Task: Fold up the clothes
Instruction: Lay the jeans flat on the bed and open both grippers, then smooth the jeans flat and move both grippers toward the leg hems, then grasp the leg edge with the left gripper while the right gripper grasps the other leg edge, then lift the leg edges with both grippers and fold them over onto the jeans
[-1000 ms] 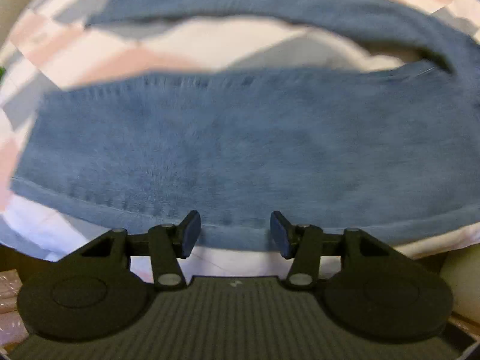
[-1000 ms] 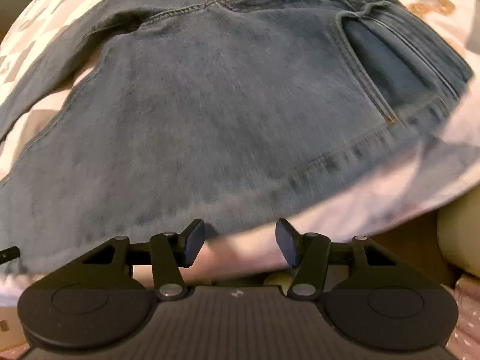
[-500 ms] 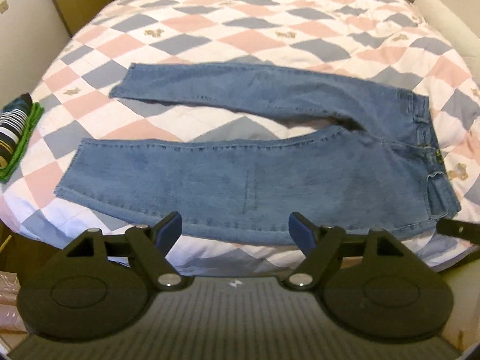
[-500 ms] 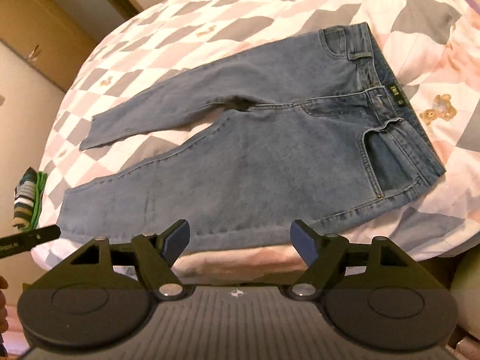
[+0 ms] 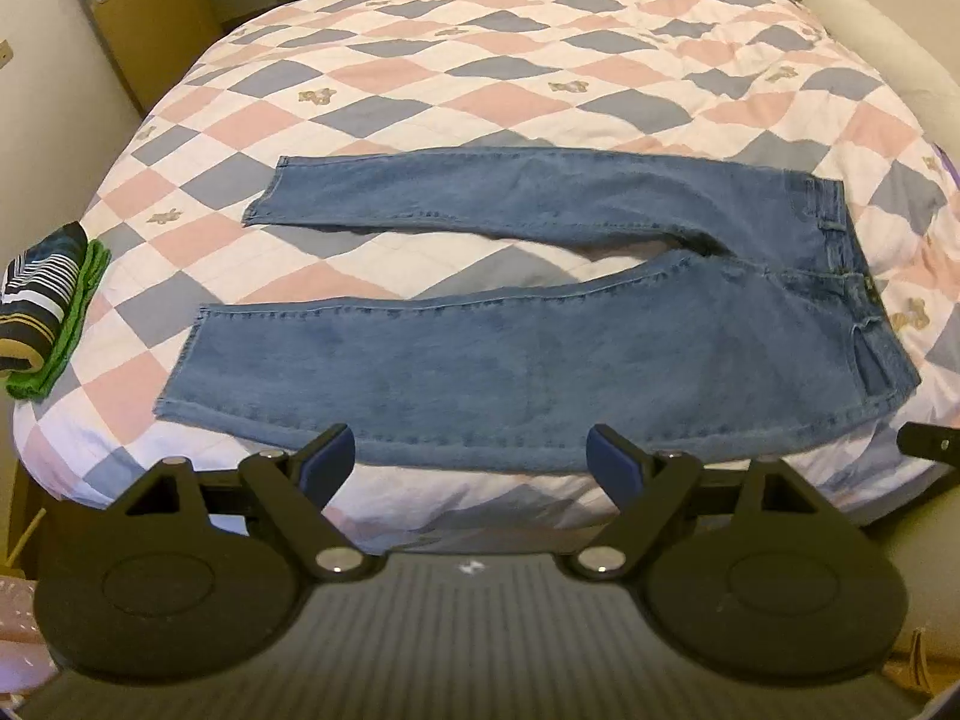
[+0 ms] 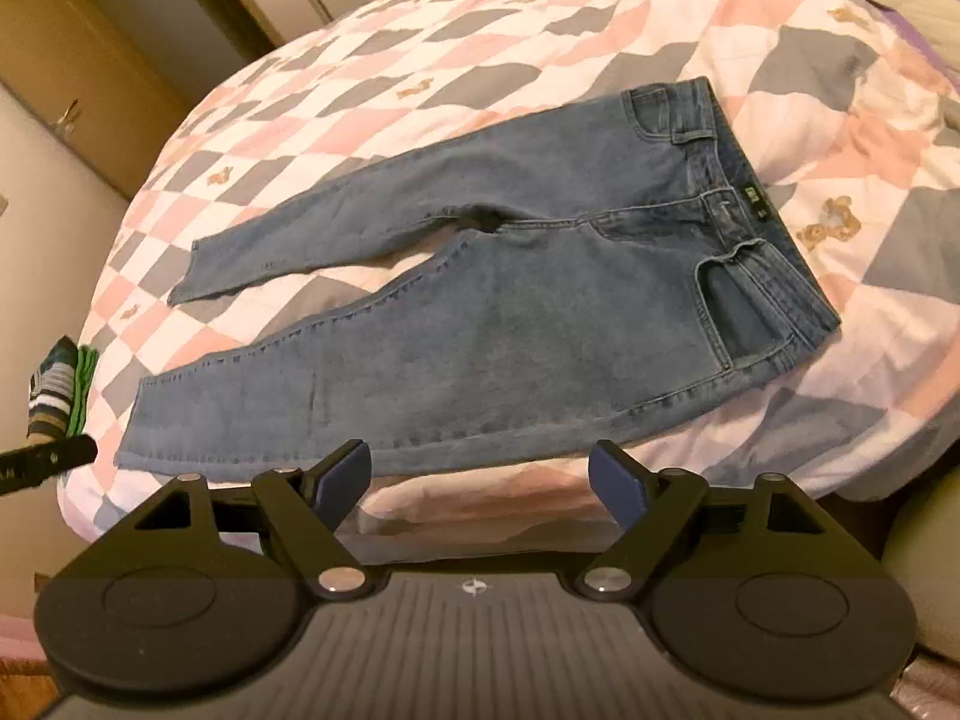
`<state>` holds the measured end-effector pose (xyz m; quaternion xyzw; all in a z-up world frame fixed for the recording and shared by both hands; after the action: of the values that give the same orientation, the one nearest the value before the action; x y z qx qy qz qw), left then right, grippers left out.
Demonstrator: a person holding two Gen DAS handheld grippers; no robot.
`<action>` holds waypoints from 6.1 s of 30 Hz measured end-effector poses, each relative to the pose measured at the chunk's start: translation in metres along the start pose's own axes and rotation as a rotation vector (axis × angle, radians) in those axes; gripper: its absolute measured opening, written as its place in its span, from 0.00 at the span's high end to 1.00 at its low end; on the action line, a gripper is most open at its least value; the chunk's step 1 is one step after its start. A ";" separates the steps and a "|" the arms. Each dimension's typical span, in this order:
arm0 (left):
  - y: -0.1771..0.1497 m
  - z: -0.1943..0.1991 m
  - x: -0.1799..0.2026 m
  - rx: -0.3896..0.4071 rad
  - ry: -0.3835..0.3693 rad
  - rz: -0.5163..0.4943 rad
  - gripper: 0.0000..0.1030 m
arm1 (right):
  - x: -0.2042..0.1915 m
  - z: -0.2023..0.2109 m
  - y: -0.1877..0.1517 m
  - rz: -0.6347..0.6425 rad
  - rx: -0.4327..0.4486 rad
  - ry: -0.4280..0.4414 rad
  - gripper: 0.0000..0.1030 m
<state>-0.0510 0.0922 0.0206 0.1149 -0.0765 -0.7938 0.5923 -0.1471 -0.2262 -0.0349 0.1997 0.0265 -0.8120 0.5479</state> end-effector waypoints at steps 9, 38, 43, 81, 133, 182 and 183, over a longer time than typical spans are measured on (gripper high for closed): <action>-0.015 0.000 -0.067 0.007 0.000 -0.032 0.17 | -0.052 -0.013 -0.032 -0.061 0.016 -0.019 0.20; 0.025 -0.017 -0.038 -0.003 -0.047 -0.042 0.15 | -0.038 -0.018 -0.019 -0.062 -0.027 -0.098 0.19; 0.060 -0.030 0.000 0.017 -0.076 -0.072 0.15 | 0.003 -0.012 0.007 -0.040 -0.046 -0.106 0.19; 0.396 -0.314 0.030 -0.152 -0.263 -0.385 0.20 | -0.017 -0.246 0.371 0.297 -0.159 0.050 0.34; 0.469 -0.438 -0.005 -0.322 -0.406 -0.997 0.89 | 0.020 -0.337 0.486 0.744 -0.578 0.033 0.84; 0.063 -0.248 -0.029 -0.199 -0.071 -0.295 0.74 | 0.020 -0.191 0.065 0.695 -0.356 -0.102 0.67; 0.062 -0.242 -0.031 -0.188 -0.095 -0.268 0.64 | 0.026 -0.190 0.061 0.653 -0.369 -0.104 0.60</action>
<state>0.0804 0.1078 -0.1938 0.0306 -0.0140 -0.8740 0.4848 -0.0445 -0.2239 -0.2080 0.0543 0.0794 -0.5853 0.8051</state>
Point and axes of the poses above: each gripper's, at about its wrist camera, not at the fingertips, and z roughly against the way its jaws point, x to its right, y to its top, the point moved 1 cm from there along -z, roughly the way its jaws point, and after that the axes turned 14 degrees about -x, right-handed, at the moved point
